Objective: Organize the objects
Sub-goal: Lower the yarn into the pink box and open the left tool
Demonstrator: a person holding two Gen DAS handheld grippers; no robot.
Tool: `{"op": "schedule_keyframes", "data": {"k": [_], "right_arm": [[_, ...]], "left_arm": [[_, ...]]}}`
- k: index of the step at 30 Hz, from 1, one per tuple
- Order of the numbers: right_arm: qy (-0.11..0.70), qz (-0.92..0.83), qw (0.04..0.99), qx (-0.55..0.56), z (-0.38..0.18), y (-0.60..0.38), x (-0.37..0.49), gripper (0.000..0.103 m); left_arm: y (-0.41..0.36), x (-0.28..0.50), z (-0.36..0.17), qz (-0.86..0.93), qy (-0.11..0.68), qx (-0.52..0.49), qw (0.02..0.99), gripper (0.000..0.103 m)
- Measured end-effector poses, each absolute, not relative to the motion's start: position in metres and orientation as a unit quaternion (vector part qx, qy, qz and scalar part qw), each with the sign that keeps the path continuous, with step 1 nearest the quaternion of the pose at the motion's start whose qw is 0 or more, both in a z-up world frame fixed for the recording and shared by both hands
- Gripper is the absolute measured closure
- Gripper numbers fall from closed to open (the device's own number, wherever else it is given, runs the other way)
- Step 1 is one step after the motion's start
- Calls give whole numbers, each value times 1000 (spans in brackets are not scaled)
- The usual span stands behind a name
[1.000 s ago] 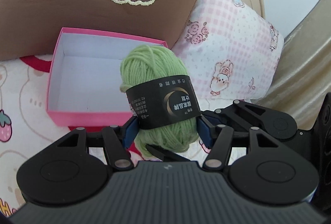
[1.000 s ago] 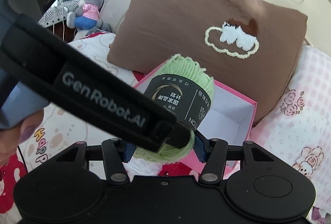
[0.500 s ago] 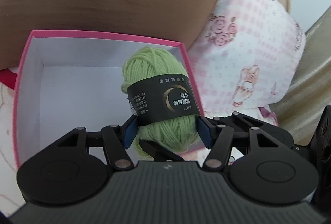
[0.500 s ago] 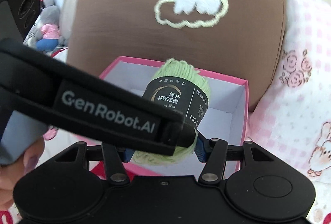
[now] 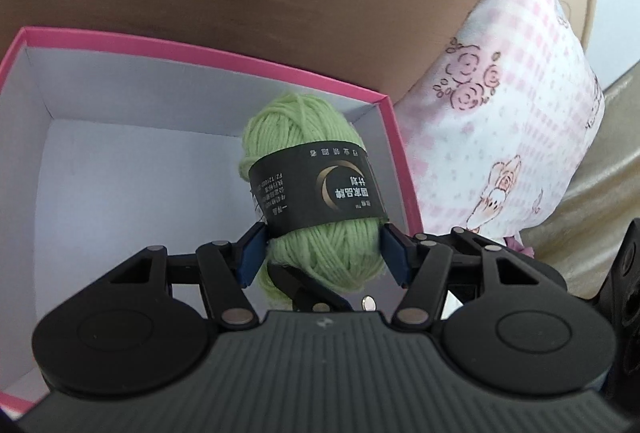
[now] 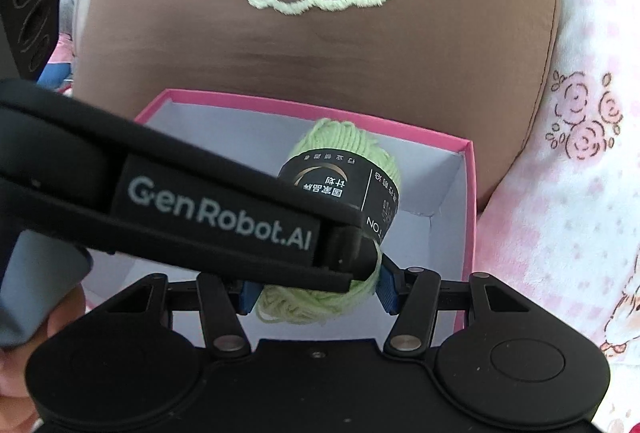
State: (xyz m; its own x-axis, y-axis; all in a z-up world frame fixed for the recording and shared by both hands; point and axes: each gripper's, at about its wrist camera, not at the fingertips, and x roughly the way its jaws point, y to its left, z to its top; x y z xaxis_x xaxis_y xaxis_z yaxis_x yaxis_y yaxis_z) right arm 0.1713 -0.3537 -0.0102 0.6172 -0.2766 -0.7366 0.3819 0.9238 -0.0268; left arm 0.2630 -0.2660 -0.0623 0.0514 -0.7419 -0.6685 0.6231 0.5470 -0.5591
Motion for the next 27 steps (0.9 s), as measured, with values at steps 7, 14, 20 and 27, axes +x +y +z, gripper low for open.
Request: {"op": "schedule_keyframes", "data": {"k": [7, 14, 20, 27], "right_arm": [[412, -190, 890, 53, -16, -361, 188, 43], [427, -214, 877, 50, -25, -368, 206, 44], [449, -223, 864, 47, -39, -369, 215, 43], [456, -190, 867, 68, -45, -378, 207, 41]], "left_arm": [[-271, 280, -74, -465, 521, -85, 710, 44], [-276, 294, -86, -458, 535, -96, 703, 46], [-279, 297, -99, -448, 551, -93, 698, 50], [-280, 297, -110, -446, 557, -84, 695, 51]]}}
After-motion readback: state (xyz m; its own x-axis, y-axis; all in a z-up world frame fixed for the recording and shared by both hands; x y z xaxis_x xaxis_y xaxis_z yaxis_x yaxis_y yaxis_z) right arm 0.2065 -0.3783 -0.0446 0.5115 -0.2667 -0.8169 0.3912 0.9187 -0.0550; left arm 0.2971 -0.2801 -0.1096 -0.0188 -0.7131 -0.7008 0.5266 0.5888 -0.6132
